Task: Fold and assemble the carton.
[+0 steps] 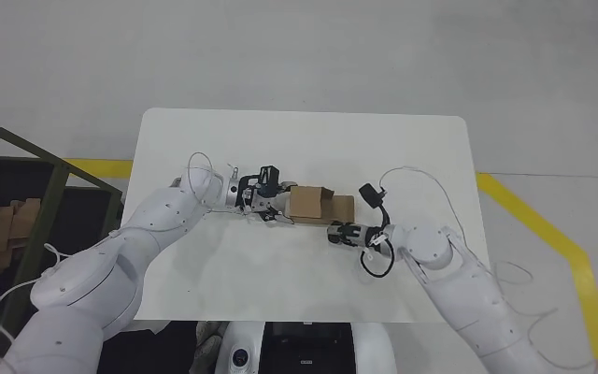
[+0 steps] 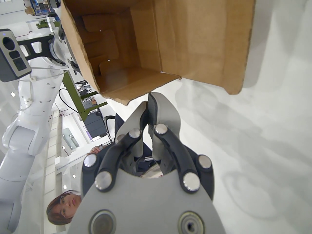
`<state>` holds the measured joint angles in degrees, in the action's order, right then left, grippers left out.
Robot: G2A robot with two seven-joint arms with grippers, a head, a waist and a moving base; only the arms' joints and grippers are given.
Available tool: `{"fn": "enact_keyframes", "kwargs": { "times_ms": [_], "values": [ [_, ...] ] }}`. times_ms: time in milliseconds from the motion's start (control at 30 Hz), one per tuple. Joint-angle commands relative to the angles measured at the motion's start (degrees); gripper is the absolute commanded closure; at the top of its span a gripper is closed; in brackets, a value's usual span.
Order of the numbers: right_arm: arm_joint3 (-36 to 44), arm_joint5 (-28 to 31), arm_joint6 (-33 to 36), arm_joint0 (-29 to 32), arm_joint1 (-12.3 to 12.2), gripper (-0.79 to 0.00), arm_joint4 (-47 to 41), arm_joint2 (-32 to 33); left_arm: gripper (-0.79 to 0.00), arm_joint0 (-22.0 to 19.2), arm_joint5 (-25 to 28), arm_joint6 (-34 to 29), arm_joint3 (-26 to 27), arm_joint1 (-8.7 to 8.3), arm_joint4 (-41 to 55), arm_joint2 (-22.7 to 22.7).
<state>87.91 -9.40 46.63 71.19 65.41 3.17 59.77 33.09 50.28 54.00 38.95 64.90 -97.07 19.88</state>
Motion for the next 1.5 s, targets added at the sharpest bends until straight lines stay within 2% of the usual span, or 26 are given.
{"fn": "enact_keyframes", "kwargs": {
  "times_ms": [0,233,633,933,1033,1233,1467],
  "values": [
    [0.86,0.37,-1.24,0.79,-0.16,0.0,-0.14,0.93,-0.625,0.0,-0.06,0.06,0.02,-0.01,-0.01,-0.07],
    [1.24,3.22,-4.61,2.17,-0.21,0.0,-1.13,2.01,-0.606,-0.02,-0.16,0.16,0.4,-0.04,-0.01,-0.35],
    [0.25,2.69,-5.56,1.94,-0.18,0.0,-0.54,2.14,-0.582,-0.19,-0.2,0.2,0.69,0.02,-0.29,-0.66],
    [-2.75,3.66,-7.77,-1.01,0.58,0.0,0.67,0.02,-0.591,-0.36,0.15,-0.15,1.21,0.12,-0.49,-1.01],
    [-4.18,5.02,-7.33,-2.31,0.91,0.0,0.62,-0.99,-0.616,-0.41,0.14,-0.14,1.3,0.15,-0.53,-1.1],
    [-6.61,7.14,-5.55,-4.23,1.35,0.0,0.44,-2.35,-0.61,-0.57,0.18,-0.18,1.26,0.2,-0.66,-1.24],
    [-5.02,7.47,-6.91,-2.05,0.33,0.0,1.33,1.95,-0.61,-0.53,0.09,-0.09,1.08,0.2,-0.66,-1.25]
  ]
}}
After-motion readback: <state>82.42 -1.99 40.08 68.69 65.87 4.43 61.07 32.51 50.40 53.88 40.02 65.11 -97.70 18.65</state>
